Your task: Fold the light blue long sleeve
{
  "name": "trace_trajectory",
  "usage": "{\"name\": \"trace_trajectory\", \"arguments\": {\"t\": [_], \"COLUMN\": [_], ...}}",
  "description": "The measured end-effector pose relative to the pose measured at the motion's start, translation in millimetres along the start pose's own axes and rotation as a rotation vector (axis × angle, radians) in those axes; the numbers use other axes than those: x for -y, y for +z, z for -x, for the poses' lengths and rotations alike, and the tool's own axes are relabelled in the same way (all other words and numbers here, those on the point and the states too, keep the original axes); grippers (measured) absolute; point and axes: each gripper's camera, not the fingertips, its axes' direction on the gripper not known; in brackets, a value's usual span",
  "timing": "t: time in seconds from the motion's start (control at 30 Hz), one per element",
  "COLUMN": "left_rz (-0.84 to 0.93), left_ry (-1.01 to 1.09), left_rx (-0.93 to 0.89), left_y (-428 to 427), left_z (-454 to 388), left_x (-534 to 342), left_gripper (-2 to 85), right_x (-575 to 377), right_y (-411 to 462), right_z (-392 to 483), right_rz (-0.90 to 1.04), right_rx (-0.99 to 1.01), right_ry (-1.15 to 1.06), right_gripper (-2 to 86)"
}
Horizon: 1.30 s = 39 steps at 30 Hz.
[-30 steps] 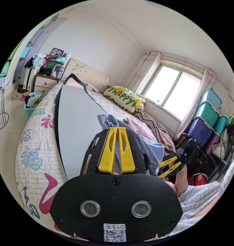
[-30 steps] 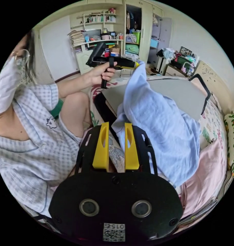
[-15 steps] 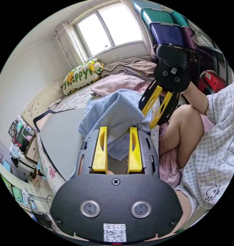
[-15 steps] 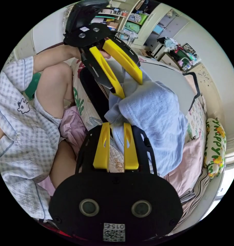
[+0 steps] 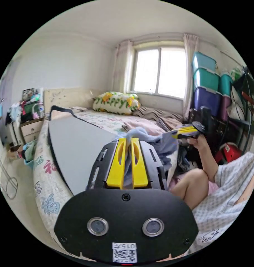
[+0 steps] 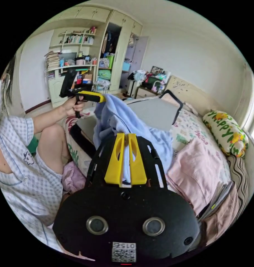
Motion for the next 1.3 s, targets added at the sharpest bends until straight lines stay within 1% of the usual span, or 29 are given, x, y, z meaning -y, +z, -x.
{"name": "trace_trajectory", "arguments": {"t": [0.03, 0.1, 0.2, 0.27, 0.33, 0.4, 0.43, 0.5, 0.57, 0.63, 0.7, 0.77, 0.83, 0.87, 0.9, 0.93, 0.97, 1.03, 1.07, 1.1, 1.13, 1.17, 1.2, 1.23, 1.27, 1.3], "left_rz": [-0.035, -0.202, -0.388, -0.418, -0.328, -0.135, -0.093, -0.022, 0.014, 0.022, -0.006, -0.021, 0.031, 0.139, 0.286, 0.332, 0.378, 0.373, 0.352, 0.322, 0.316, 0.315, 0.317, 0.322, 0.338, 0.356], "left_ry": [-0.034, -0.188, -0.355, -0.435, -0.479, -0.483, -0.475, -0.387, -0.285, -0.159, 0.019, 0.096, 0.149, 0.166, 0.164, 0.139, 0.084, -0.048, -0.082, -0.048, -0.014, 0.07, 0.157, 0.196, 0.266, 0.335], "left_rx": [0.026, 0.119, 0.242, 0.283, 0.319, 0.335, 0.332, 0.374, 0.441, 0.526, 0.647, 0.674, 0.707, 0.737, 0.741, 0.745, 0.726, 0.618, 0.494, 0.399, 0.373, 0.336, 0.268, 0.22, 0.113, 0.011], "left_y": [-8.4, -49.9, -100.0, -114.8, -113.5, -91.8, -85.6, -73.1, -68.1, -63.7, -53.0, -39.9, -22.1, -5.7, 11.2, 16.4, 20.4, 13.7, 8.6, 8.8, 11.9, 24.7, 42.7, 53.2, 76.5, 101.6], "left_z": [8.0, 42.1, 81.9, 102.9, 122.8, 142.6, 144.9, 134.9, 115.4, 85.5, 37.2, 11.1, -1.5, 1.4, 14.9, 24.8, 46.7, 79.8, 91.0, 86.2, 79.1, 58.3, 33.6, 21.0, -4.6, -30.9], "left_x": [-1.2, -11.8, -41.0, -56.8, -63.5, -69.0, -70.1, -73.1, -70.3, -67.2, -64.8, -65.5, -64.6, -63.0, -62.5, -63.9, -71.1, -85.0, -93.2, -96.7, -96.3, -91.8, -82.8, -76.9, -63.4, -49.8], "left_gripper": [1.4, 1.1, 1.0, 1.1, 1.3, 2.0, 2.3, 3.6, 5.0, 6.7, 8.5, 8.9, 8.8, 7.9, 6.7, 5.9, 5.0, 5.2, 5.8, 6.9, 7.5, 7.9, 8.1, 8.1, 8.1, 8.1], "right_x": [-0.4, -2.6, -9.3, -19.6, -29.7, -47.8, -51.6, -62.1, -65.7, -66.6, -65.5, -67.4, -73.8, -80.8, -89.3, -94.8, -108.7, -135.2, -155.6, -176.5, -186.3, -198.8, -202.3, -202.3, -198.9, -194.0], "right_y": [-8.3, -32.0, -56.7, -65.6, -60.0, -40.5, -34.4, -18.5, -13.2, -10.5, -10.8, -12.4, -13.4, -12.5, -10.6, -9.5, -7.6, -4.9, -3.1, -0.8, 0.6, 0.1, -7.3, -10.8, -12.6, -7.5], "right_z": [-4.1, -18.0, -30.2, -36.6, -45.4, -62.5, -67.2, -82.4, -86.9, -84.8, -77.7, -72.8, -67.6, -65.8, -66.0, -66.6, -68.7, -72.8, -75.3, -77.6, -78.1, -78.6, -80.9, -79.5, -75.0, -68.8], "right_rz": [-0.032, -0.13, -0.251, -0.314, -0.295, -0.249, -0.231, -0.212, -0.193, -0.144, -0.053, 0.012, 0.061, 0.09, 0.119, 0.131, 0.144, 0.138, 0.11, 0.063, 0.036, -0.019, -0.084, -0.108, -0.113, -0.074], "right_rx": [-0.022, -0.094, -0.131, -0.134, -0.061, 0.091, 0.132, 0.281, 0.359, 0.378, 0.38, 0.39, 0.371, 0.344, 0.317, 0.308, 0.302, 0.336, 0.378, 0.438, 0.477, 0.556, 0.572, 0.566, 0.575, 0.597], "right_ry": [0.022, 0.088, 0.149, 0.183, 0.196, 0.254, 0.269, 0.304, 0.289, 0.238, 0.125, 0.055, 0.002, -0.005, 0.009, 0.023, 0.057, 0.124, 0.174, 0.224, 0.238, 0.215, 0.211, 0.19, 0.136, 0.093], "right_gripper": [1.7, 1.3, 1.2, 1.3, 1.5, 1.7, 1.8, 2.0, 2.1, 2.3, 2.7, 2.9, 3.0, 3.1, 3.3, 3.3, 3.3, 3.2, 3.2, 3.1, 3.1, 3.0, 2.9, 2.9, 2.8, 2.9]}}
